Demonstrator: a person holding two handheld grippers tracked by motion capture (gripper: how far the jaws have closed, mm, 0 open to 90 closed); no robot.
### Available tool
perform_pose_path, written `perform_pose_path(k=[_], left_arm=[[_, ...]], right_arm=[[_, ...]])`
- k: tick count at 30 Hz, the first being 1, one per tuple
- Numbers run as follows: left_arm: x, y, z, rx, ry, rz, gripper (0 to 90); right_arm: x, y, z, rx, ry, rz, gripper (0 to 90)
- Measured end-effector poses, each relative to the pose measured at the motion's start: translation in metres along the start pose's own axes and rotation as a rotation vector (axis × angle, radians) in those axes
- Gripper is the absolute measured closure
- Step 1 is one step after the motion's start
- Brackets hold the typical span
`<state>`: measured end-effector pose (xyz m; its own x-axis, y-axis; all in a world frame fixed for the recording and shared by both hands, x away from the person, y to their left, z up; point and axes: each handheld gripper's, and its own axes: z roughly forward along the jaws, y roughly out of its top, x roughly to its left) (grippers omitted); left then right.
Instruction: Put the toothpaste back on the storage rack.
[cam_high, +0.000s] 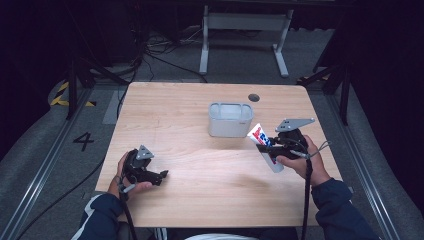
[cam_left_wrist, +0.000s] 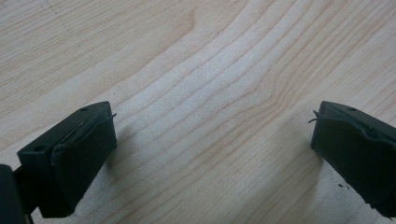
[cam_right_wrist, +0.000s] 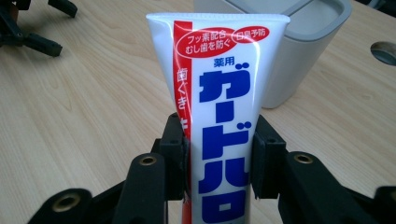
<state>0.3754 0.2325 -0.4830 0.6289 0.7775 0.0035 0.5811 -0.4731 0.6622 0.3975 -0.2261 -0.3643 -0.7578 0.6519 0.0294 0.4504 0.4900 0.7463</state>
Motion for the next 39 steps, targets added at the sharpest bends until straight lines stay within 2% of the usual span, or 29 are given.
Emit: perform_pose_path(k=[7, 9, 10, 18, 24, 39], left_arm=[[0.000, 0.000, 0.000, 0.001, 0.000, 0.000, 0.5], [0.000, 0.000, 0.000, 0.001, -0.001, 0.001, 0.5], [-0.001, 0.000, 0.000, 0.004, -0.006, -0.012, 0.5], [-0.001, 0.000, 0.000, 0.003, -0.007, -0.011, 0.5], [-0.001, 0.000, 0.000, 0.003, -0.007, -0.011, 0.5], [-0.001, 0.000, 0.000, 0.003, -0.008, -0.010, 0.5]], right_arm=[[-0.003, 0.005, 0.000, -0.061, 0.008, 0.016, 64.9], [-0.004, 0.007, 0.000, -0.070, 0.003, 0.007, 64.9], [-0.004, 0.009, 0.000, -0.076, 0.002, 0.003, 64.9], [-0.005, 0.020, 0.000, -0.123, 0.002, -0.009, 64.7], [-0.008, 0.027, 0.001, -0.193, 0.019, -0.007, 64.7], [-0.014, 0.056, 0.002, -0.245, 0.000, -0.017, 64.7]])
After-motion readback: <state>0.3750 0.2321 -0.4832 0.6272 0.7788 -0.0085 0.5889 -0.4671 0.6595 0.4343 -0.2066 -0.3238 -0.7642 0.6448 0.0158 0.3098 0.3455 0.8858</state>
